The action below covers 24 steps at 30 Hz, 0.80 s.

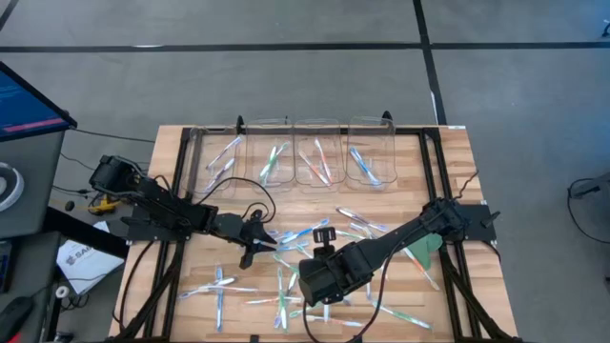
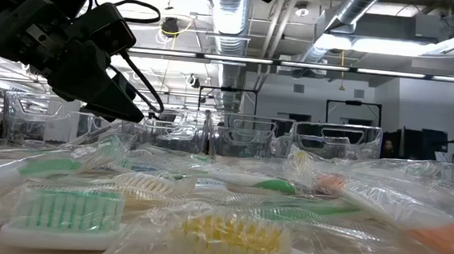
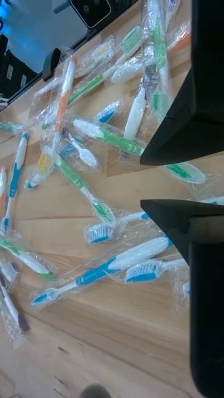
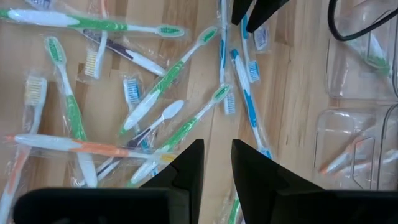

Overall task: Pick & Place Toothbrushes
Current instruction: Put the orange toothbrush into the middle right transparent bin

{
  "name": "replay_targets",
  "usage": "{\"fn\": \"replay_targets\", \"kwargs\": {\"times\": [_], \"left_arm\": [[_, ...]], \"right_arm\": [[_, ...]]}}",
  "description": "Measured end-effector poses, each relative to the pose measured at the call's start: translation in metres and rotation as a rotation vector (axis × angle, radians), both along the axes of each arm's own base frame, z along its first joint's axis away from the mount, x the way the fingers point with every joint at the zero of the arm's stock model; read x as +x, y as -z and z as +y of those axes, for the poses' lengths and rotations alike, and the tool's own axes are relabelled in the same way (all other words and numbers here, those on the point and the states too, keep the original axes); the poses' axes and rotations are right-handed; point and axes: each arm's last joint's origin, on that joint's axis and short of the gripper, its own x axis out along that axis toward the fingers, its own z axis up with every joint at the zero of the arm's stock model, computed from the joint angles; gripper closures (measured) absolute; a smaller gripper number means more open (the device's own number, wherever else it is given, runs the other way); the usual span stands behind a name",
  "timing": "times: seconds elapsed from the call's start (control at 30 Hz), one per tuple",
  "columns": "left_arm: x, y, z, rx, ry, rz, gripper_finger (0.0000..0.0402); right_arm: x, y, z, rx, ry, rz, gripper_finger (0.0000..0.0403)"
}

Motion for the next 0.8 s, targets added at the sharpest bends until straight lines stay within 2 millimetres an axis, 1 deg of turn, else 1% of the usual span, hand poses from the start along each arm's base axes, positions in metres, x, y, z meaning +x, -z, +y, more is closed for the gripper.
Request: {"fn": "replay_targets", "kwargs": {"times": [0.13,0.3,0.37,0.57,0.67,0.73,0.8], "left_arm": [[0.0,0.0,0.0,0.0,0.0,0.0,0.0309],[0.0,0.0,0.0,0.0,0.0,0.001,0.0309],[0.0,0.0,0.0,0.0,0.0,0.001,0.0309],[0.0,0.0,0.0,0.0,0.0,0.001,0.0309],[0.0,0.0,0.0,0.0,0.0,0.001,0.0309],[0.0,0.0,0.0,0.0,0.0,0.001,0.0309],[0.0,0.0,0.0,0.0,0.0,0.001,0.0309]], "right_arm": [[-0.003,0.001,-0.002,-0.015,0.003,0.029,0.0327],[-0.007,0.002,-0.004,-0.021,0.054,0.061,0.0327],[-0.007,0.006,-0.004,-0.021,0.058,0.063,0.0327],[-0.014,0.04,-0.008,-0.095,0.059,0.191,0.0327],[-0.017,0.058,-0.014,-0.119,0.096,0.261,0.0327],[-0.023,0.064,-0.02,-0.109,0.155,0.333,0.0327],[-0.029,0.065,-0.024,-0.112,0.214,0.392,0.0327]]}}
